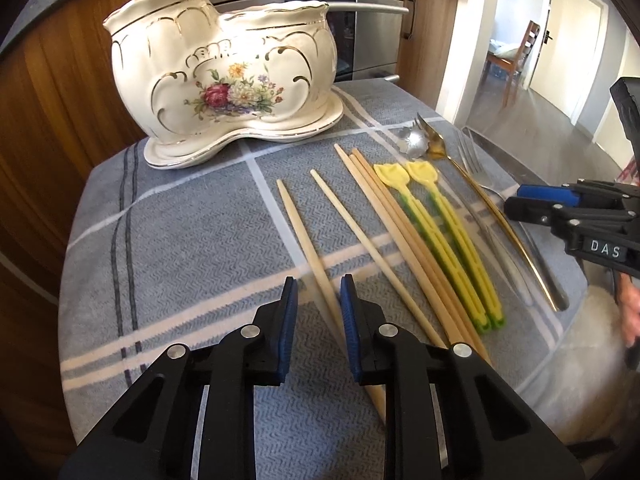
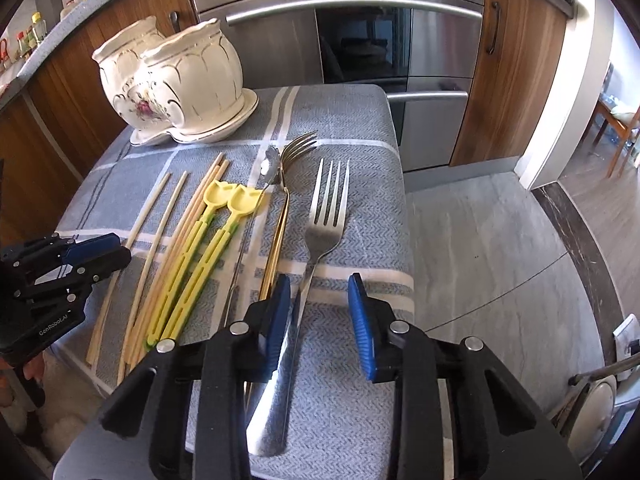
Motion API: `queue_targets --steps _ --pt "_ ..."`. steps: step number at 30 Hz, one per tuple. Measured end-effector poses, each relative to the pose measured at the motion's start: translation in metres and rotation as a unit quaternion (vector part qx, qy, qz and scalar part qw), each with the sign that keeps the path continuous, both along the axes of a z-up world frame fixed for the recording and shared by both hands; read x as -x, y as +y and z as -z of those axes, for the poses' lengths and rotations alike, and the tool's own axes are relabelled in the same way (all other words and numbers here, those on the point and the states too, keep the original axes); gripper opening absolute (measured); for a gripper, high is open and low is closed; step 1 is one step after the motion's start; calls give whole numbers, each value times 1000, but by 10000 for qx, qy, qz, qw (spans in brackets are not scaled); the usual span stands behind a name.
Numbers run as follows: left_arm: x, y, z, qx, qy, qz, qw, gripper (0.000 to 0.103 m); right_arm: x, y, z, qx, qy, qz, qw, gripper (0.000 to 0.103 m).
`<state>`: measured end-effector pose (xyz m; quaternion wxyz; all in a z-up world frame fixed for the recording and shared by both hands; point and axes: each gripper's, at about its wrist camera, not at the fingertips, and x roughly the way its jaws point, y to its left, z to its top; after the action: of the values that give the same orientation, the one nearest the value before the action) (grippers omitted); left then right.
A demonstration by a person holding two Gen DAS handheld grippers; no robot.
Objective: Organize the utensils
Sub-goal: 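Grasp the silver fork with the right tool while the left tool grasps a wooden chopstick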
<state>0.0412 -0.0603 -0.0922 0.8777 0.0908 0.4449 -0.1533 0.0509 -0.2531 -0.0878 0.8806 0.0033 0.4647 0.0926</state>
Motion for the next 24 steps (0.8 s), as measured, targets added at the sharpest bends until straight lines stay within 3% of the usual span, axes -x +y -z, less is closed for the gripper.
queue_targets --steps 5,6,10,13,24 --pt "-12 1 -1 -49 65 -33 10000 23 -8 8 1 313 63 -36 9995 24" --pt "-13 2 -1 -24 90 -30 10000 23 -9 9 1 339 93 -63 9994 18" --pt "-22 13 -3 126 198 -129 9996 9 -12 4 1 114 164 -56 9998 10" --pt "-25 20 -3 277 232 -124 9993 8 -11 1 3 61 57 -10 10000 6" --pt "-19 40 -11 514 107 -129 9985 5 7 -6 -12 -291 -530 66 9982 5"
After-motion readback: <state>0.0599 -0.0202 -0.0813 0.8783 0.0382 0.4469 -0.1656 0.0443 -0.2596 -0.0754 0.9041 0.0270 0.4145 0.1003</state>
